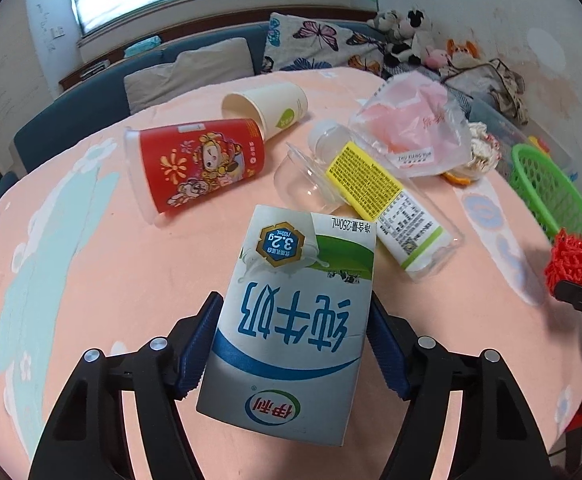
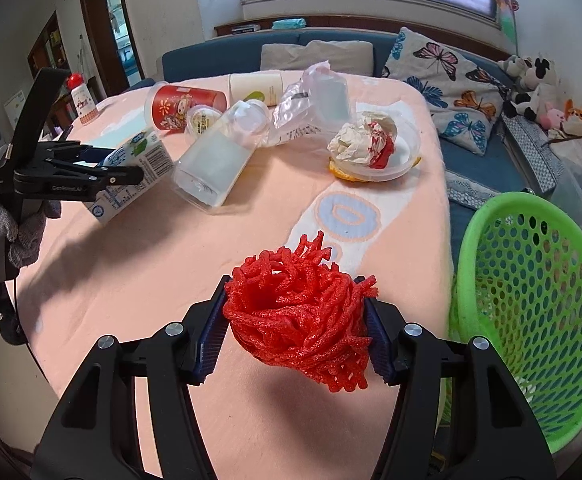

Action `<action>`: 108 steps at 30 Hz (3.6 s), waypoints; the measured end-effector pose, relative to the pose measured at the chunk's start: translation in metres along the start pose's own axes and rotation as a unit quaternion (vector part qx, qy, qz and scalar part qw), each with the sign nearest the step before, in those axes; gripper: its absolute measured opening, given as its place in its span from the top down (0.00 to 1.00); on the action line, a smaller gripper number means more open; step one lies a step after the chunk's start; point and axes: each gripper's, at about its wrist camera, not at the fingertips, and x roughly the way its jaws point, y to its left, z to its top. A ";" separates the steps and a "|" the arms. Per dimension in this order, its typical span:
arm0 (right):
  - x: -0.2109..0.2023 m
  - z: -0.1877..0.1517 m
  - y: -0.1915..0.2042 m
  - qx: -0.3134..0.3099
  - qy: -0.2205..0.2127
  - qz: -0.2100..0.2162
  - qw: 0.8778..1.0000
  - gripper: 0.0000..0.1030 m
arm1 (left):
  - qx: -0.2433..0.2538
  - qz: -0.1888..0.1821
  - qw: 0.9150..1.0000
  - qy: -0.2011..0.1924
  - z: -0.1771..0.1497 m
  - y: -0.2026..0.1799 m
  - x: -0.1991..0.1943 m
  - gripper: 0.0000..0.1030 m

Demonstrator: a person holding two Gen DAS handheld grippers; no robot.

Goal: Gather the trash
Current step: 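Carry both items over the green basket and release them inside, then move the left tool to the yellow-labelled bottle and the right tool toward the crumpled tissue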

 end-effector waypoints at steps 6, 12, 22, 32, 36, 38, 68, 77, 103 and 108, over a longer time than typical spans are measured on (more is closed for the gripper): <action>-0.013 -0.001 -0.004 0.006 -0.014 -0.004 1.000 0.42 | -0.012 -0.015 0.999 -0.025 -0.001 -0.007 -0.028 0.34; -0.032 -0.003 -0.018 0.019 -0.032 -0.015 0.999 0.42 | -0.006 -0.036 0.998 -0.053 0.005 -0.030 -0.055 0.34; -0.060 -0.015 -0.052 0.045 -0.049 -0.043 0.997 0.42 | 0.021 -0.074 0.994 -0.076 0.021 -0.087 -0.075 0.34; -0.083 -0.030 -0.093 0.068 -0.058 -0.083 0.993 0.42 | 0.049 -0.106 0.990 -0.077 0.039 -0.147 -0.071 0.34; -0.090 -0.039 -0.116 0.083 -0.056 -0.103 0.990 0.42 | 0.060 -0.116 0.989 -0.076 0.046 -0.171 -0.067 0.34; -0.092 -0.043 -0.128 0.090 -0.052 -0.115 0.988 0.42 | 0.065 -0.121 0.988 -0.075 0.052 -0.185 -0.065 0.34; -0.090 -0.088 -0.217 0.183 -0.033 -0.148 0.971 0.24 | 0.117 -0.157 0.980 -0.037 0.088 -0.314 -0.013 0.34; -0.108 -0.099 -0.213 0.187 -0.048 -0.145 0.970 0.24 | 0.120 -0.163 0.979 -0.024 0.098 -0.339 0.006 0.33; -0.123 -0.080 -0.179 0.161 -0.075 -0.118 0.977 0.24 | 0.103 -0.118 0.986 -0.063 0.086 -0.297 -0.031 0.21; -0.118 -0.061 -0.160 0.139 -0.079 -0.104 0.982 0.23 | 0.081 -0.075 0.991 -0.079 0.083 -0.258 -0.042 0.21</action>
